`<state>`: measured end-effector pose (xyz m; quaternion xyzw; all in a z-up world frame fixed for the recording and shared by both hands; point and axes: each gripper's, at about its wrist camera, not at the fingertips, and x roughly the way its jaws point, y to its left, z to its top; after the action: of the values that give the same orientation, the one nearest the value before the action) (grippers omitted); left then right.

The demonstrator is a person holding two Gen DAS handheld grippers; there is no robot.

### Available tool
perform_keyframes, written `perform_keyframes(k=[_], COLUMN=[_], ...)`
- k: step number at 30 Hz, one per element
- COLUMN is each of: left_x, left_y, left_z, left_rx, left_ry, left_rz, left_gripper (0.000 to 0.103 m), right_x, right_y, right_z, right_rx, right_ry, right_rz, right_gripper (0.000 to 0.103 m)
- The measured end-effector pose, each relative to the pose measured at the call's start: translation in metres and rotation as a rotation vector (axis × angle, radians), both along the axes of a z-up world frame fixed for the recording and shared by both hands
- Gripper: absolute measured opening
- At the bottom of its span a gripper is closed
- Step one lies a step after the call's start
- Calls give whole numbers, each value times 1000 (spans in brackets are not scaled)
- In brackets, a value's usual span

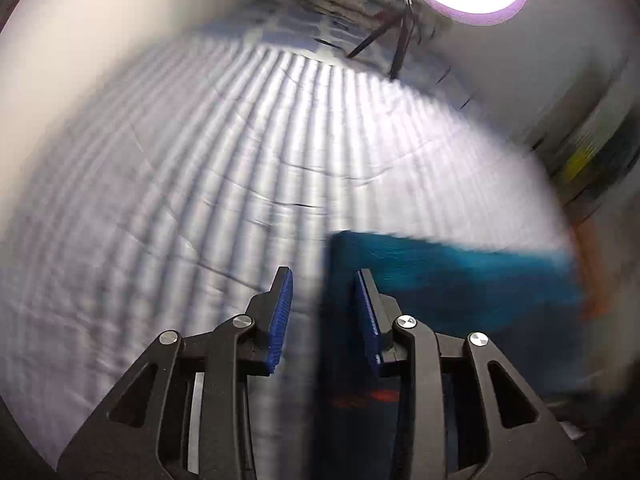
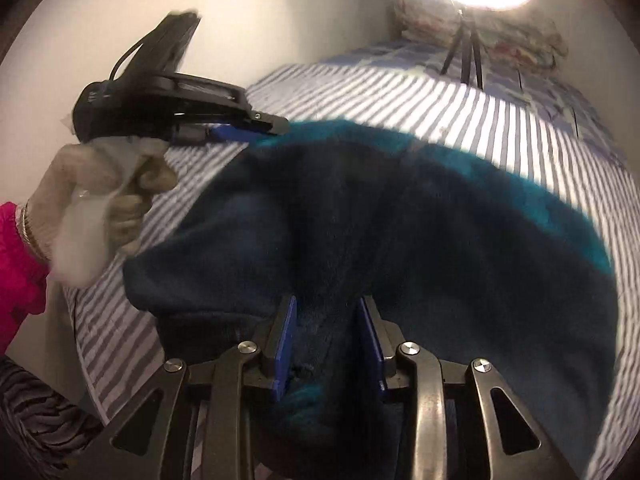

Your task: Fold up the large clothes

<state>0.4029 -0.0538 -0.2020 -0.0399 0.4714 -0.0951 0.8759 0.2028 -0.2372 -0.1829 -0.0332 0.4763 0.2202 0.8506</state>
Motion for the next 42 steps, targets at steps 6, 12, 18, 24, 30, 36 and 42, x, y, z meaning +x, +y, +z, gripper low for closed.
perform_keyframes(k=[6, 12, 18, 24, 30, 36, 42], left_x=[-19, -77, -123, -151, -155, -157, -159], left_y=[22, 31, 3, -16, -9, -4, 14], left_z=[21, 56, 33, -12, 3, 4, 24], left_rx=[-36, -271, -228, -148, -143, -127, -216], left_ry=[-58, -38, 77, 125, 144, 159, 142], left_rz=[7, -154, -288, -328, -338, -358, -368], left_gripper=[33, 33, 33, 33, 33, 33, 33], right_x=[-9, -26, -28, -47, -44, -45, -60], right_y=[-8, -81, -112, -88, -133, -130, -159], right_z=[28, 71, 55, 51, 68, 6, 46], right_rx=[2, 67, 145, 6, 99, -37, 47], right_ry=[-31, -111, -7, -12, -66, 84, 75], right_rz=[38, -82, -147, -65, -192, -159, -117], right_gripper=[31, 32, 33, 33, 33, 34, 34])
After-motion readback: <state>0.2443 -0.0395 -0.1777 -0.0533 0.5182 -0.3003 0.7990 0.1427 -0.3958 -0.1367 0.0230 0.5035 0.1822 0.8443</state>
